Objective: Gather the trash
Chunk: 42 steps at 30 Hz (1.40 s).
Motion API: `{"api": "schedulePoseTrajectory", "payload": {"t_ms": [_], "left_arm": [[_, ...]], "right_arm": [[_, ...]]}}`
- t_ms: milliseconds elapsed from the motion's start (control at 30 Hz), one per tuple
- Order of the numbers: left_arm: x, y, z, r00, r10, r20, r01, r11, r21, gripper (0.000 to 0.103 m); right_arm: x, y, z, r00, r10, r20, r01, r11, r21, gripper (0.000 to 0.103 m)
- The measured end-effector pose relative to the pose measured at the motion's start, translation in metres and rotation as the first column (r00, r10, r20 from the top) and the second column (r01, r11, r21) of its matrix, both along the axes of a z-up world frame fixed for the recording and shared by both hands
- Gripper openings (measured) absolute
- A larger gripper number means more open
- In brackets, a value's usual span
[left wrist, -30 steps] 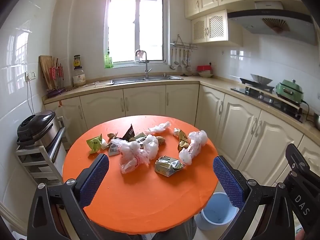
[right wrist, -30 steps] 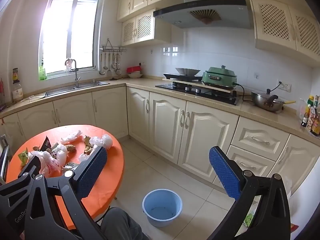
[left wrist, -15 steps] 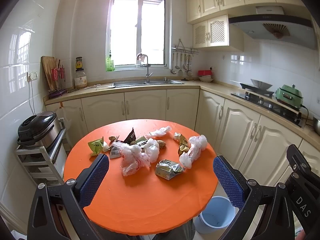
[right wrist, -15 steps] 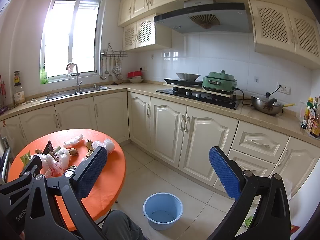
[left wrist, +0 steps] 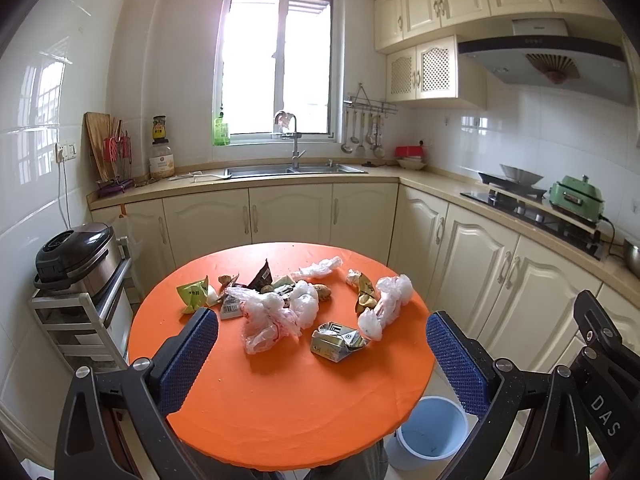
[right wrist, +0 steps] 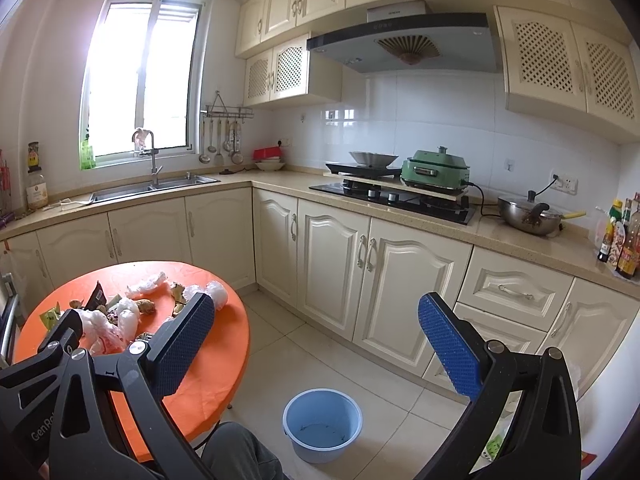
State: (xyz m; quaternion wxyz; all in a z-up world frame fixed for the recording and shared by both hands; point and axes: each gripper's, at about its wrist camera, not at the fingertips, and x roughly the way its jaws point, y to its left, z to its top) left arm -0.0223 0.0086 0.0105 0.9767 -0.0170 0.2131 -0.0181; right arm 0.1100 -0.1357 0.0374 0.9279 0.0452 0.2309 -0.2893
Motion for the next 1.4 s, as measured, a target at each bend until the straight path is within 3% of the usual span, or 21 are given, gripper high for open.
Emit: {"api": "schedulePoseTrajectory", "payload": {"t_ms": [1400], "left_arm": [[-0.012, -0.003, -0.006, 1.0, 0.013, 0.026, -0.013, 1.0, -0.002, 0.102]], "right_arm": [[-0.004, 0.008, 0.003, 1.0, -0.021, -0.002, 0.02, 0.999, -0.025, 0.103]]}}
